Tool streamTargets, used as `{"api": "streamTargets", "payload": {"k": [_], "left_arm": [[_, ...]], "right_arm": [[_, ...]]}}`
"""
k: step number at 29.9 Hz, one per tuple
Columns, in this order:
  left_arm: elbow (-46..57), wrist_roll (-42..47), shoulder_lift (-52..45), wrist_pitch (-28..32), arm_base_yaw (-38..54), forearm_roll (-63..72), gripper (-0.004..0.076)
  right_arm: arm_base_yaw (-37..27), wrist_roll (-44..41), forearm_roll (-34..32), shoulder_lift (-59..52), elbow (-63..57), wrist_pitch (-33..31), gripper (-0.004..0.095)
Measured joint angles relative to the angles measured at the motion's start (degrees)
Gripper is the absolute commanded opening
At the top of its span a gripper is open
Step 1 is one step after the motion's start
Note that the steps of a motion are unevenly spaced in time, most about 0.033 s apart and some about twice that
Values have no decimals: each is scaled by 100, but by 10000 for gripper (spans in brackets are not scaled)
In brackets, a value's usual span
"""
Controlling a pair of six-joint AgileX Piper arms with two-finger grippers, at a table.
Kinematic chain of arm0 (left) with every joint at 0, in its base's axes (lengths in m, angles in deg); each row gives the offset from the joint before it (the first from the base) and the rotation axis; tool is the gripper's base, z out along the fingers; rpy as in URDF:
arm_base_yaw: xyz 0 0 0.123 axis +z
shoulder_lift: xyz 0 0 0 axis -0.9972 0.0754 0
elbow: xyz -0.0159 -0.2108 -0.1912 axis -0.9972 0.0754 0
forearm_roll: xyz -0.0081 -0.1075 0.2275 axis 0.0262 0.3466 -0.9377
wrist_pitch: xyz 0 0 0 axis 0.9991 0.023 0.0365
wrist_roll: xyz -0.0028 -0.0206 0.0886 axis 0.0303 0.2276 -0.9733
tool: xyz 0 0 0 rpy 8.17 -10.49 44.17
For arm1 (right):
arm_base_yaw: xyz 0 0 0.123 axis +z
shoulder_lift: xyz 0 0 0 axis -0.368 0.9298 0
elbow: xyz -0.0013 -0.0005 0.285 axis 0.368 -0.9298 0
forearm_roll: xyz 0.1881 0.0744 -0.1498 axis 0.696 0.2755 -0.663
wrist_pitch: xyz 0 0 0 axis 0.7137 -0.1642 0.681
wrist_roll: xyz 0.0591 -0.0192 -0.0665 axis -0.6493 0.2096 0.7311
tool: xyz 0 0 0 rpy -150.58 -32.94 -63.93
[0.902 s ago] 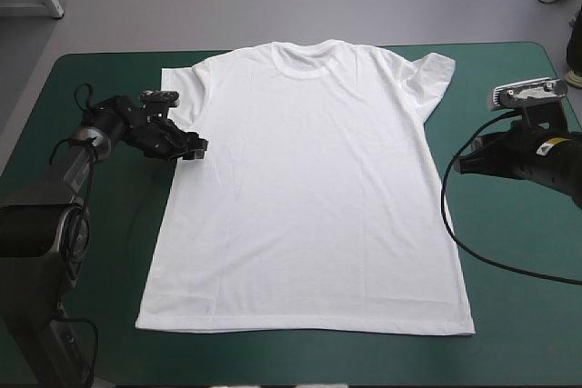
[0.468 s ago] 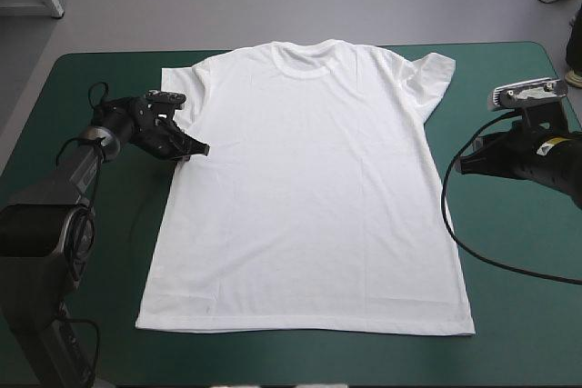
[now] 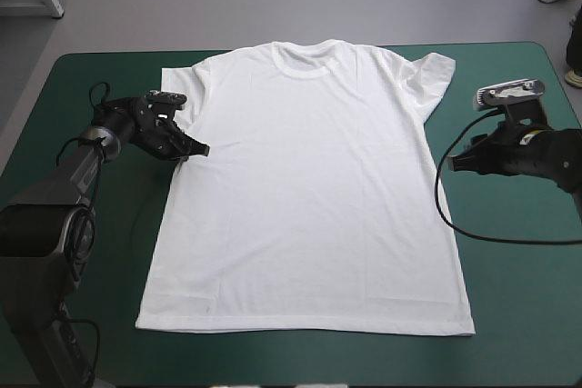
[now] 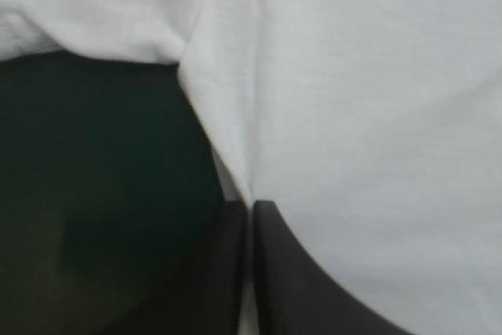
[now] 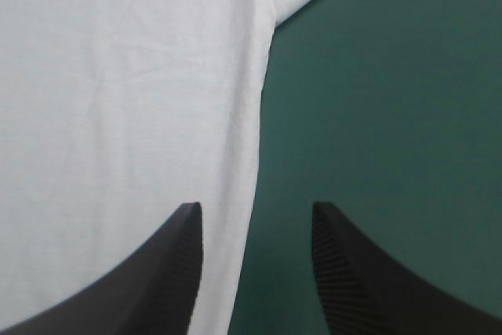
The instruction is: Fold the cloth
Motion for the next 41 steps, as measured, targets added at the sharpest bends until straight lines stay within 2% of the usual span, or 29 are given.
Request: {"api": "streamTargets", "payload": {"k": [12, 20, 28, 32, 37, 41], "left_arm": [[-6, 0, 0, -17, 0, 0, 19], [-11, 0, 0, -30, 0, 0, 19], [-11, 0, 0, -30, 0, 0, 19], [-11, 0, 0, -37, 0, 0, 19], [-11, 0, 0, -36, 0, 5, 19], [-11, 0, 0, -19, 0, 38, 19]], "right_arm": [[0, 659, 1044, 1924, 38, 593, 580], [0, 784, 1131, 2845, 713, 726, 517], [86, 833, 1107, 3556, 1257, 769, 497], [249, 851, 1082, 3822, 1298, 850, 357], [329, 717, 1081, 3946, 1371, 961, -16], [331, 552, 989, 3952, 1371, 1016, -2]]}}
